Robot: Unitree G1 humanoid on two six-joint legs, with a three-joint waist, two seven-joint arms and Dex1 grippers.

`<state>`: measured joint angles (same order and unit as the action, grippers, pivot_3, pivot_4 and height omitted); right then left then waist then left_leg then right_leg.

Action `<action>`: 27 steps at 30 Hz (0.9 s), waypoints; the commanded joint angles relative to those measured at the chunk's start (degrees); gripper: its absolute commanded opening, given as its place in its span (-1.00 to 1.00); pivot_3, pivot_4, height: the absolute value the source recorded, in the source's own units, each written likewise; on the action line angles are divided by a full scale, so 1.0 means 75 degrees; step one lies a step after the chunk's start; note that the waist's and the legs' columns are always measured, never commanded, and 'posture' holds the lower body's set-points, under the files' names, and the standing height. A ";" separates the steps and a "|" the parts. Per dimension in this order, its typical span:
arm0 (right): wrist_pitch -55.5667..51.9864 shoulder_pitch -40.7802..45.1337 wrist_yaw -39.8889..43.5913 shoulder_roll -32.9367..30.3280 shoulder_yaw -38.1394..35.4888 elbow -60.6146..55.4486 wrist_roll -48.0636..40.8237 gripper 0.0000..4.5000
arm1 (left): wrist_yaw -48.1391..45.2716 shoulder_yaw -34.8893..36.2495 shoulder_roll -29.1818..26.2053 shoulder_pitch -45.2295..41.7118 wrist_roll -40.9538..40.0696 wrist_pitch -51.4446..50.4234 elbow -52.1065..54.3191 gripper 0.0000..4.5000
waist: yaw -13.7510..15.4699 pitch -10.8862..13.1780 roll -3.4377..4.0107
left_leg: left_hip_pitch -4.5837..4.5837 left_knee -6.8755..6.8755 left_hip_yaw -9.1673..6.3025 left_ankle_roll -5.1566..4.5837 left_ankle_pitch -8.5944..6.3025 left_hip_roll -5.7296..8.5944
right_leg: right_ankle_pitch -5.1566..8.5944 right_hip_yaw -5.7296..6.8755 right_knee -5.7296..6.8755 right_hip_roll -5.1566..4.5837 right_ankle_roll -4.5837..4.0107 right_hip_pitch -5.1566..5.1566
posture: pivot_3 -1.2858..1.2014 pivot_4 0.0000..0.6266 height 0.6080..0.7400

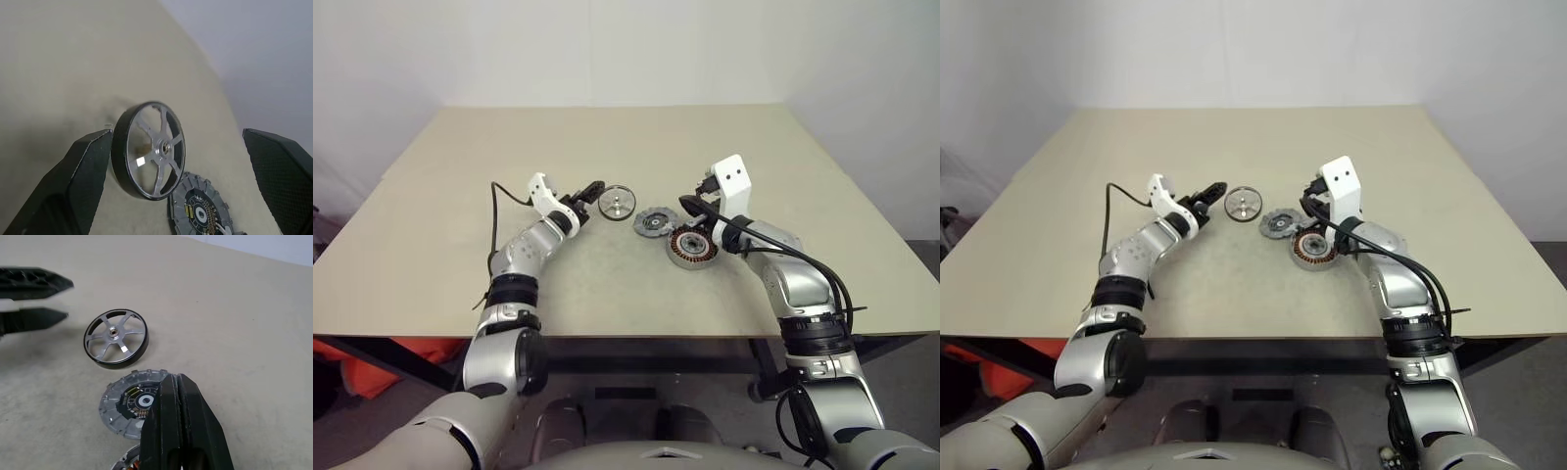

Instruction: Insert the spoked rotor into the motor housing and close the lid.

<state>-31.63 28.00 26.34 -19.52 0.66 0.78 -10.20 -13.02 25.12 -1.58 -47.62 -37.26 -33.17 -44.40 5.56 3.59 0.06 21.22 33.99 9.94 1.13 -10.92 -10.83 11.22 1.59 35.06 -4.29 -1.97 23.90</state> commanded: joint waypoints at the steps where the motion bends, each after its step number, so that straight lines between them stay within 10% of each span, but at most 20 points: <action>1: 0.0171 0.0244 -0.0116 0.0037 -0.0165 -0.0291 -0.0054 -0.99 | 0.0138 0.0243 -0.0108 -0.0591 0.0008 0.0253 -0.0949 1.00 | -0.0001 0.0000 0.0000 | 0.0002 -0.0002 -0.0001 0.0000 0.0000 0.0001 | -0.0002 0.0000 -0.0006 0.0000 0.0001 0.0000 | 0.03 -1.00 1.00; 27: 0.0164 0.0132 -0.0304 0.0123 -0.0153 -0.0465 -0.0065 -0.99 | -0.0799 0.0598 -0.0002 -0.1699 0.0357 0.0877 -0.3038 1.00 | 0.0045 0.0008 -0.0012 | -0.0022 -0.0012 -0.0017 -0.0007 -0.0005 0.0006 | -0.0008 0.0026 -0.0053 -0.0015 0.0005 -0.0067 | 0.03 -1.00 1.00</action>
<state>-31.60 28.19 24.46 -18.68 0.53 -0.08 -10.25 -19.00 29.39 -1.57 -58.44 -34.73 -27.00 -67.33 5.90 3.65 -0.03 21.06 33.90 9.82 1.08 -10.96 -10.79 11.16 1.78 34.66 -4.40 -1.93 23.39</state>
